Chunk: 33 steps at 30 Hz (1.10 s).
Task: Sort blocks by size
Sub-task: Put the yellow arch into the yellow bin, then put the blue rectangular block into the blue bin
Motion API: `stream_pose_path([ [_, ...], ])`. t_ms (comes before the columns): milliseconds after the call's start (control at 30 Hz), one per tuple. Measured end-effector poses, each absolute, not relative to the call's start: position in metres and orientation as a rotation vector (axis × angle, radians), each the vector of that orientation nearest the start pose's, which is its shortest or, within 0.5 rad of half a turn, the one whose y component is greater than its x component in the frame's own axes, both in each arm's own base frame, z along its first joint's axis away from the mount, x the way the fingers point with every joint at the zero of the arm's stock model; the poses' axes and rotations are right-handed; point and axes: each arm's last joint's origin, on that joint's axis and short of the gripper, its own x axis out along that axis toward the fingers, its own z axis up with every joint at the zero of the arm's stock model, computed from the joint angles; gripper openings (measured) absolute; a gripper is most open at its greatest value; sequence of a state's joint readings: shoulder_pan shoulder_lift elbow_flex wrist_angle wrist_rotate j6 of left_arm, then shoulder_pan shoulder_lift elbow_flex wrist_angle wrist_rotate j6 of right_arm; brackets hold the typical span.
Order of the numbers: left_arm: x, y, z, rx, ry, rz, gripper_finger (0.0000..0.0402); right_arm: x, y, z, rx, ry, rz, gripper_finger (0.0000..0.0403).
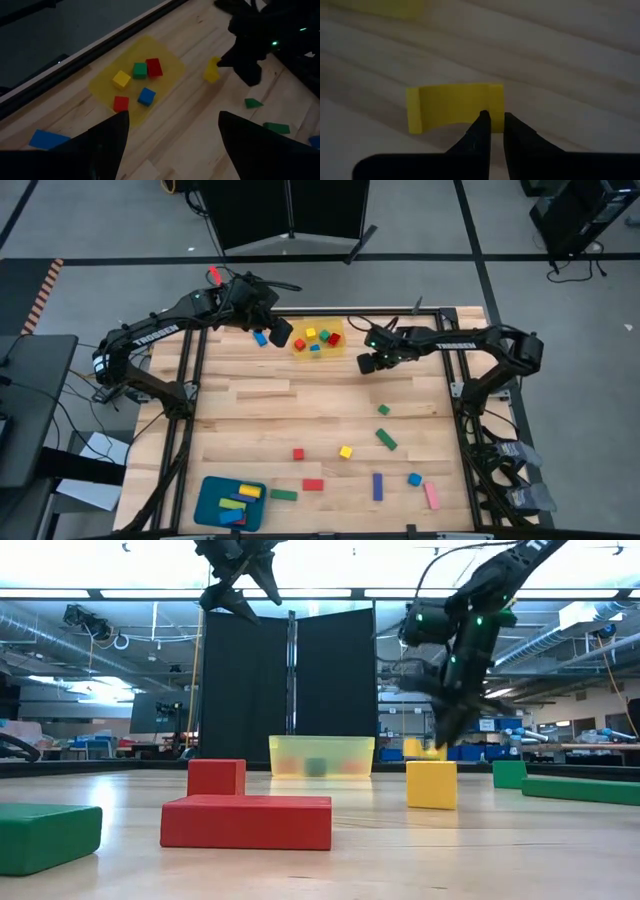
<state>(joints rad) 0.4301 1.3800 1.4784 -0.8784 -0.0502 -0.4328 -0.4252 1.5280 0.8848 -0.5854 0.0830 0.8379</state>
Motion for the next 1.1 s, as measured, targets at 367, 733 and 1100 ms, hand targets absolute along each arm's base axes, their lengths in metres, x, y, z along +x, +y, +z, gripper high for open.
stream_pose_path([
  [367,0.251,0.117,0.378,-0.551,0.667,0.619,0.0314,0.277,-0.097,0.243,0.887,0.587,-0.774,0.0037],
  [733,0.245,0.113,0.386,-0.573,0.632,0.6,0.0314,0.344,-0.137,0.233,0.858,0.488,-0.821,0.0076],
  [1100,0.215,0.102,0.384,-0.565,0.768,0.744,0.0314,0.348,-0.147,0.259,0.746,0.414,-0.828,0.023],
])
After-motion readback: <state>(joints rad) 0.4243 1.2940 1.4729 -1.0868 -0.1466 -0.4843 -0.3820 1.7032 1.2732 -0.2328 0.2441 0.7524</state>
